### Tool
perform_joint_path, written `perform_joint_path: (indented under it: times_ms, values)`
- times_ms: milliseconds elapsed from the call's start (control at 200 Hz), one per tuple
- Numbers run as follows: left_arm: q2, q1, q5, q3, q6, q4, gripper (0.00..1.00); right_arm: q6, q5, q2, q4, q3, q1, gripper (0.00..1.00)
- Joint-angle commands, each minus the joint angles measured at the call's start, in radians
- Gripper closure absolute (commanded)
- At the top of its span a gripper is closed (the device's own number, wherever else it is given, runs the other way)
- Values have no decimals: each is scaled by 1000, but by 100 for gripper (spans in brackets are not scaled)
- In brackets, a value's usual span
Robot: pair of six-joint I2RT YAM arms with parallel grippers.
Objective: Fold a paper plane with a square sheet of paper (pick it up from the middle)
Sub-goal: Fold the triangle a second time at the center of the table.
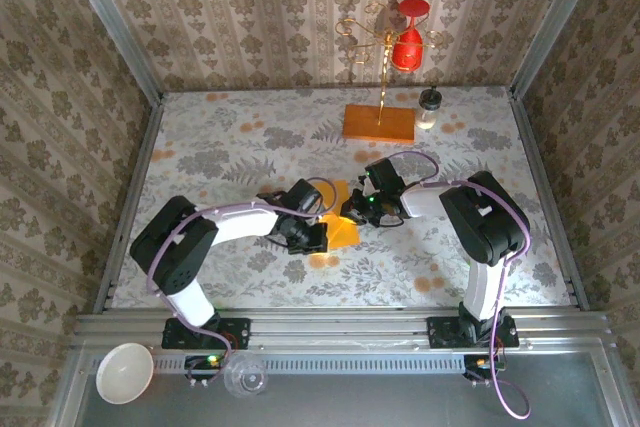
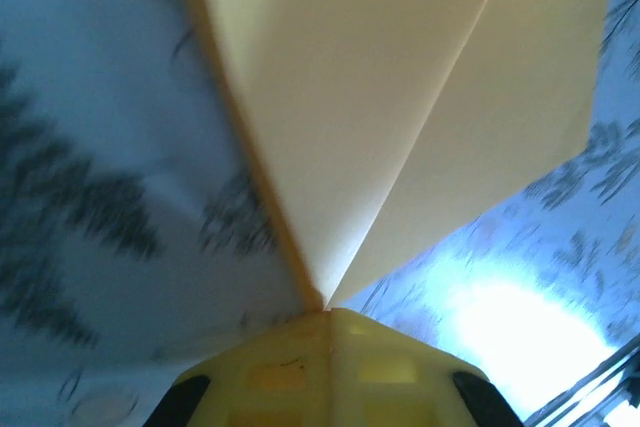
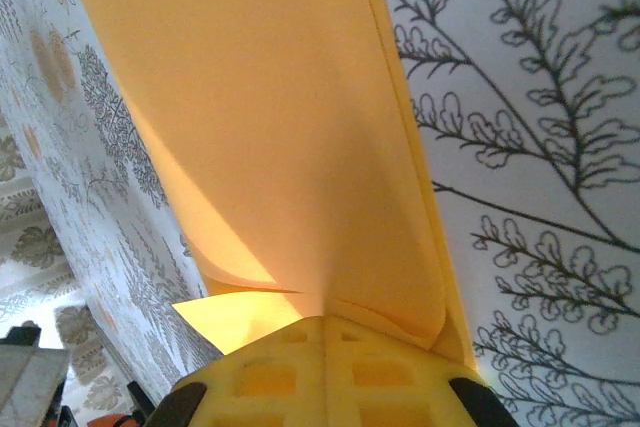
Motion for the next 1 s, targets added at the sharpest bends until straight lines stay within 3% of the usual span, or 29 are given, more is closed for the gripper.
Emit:
perform_joint_path:
  times_ms: [0, 210, 515, 995]
  values:
    - [-53, 18, -14, -52, -19, -124, 100, 4, 144, 105, -164, -61, -5, 97]
    - [-135, 46, 8, 27, -44, -39, 100, 11, 132, 95, -148, -63, -5, 96]
    - [14, 65, 15, 108, -92, 82, 100, 31, 119, 86, -126, -60, -5, 96]
    - [122, 102, -4, 141, -71, 83, 100, 18, 54, 21, -92, -21, -8, 90]
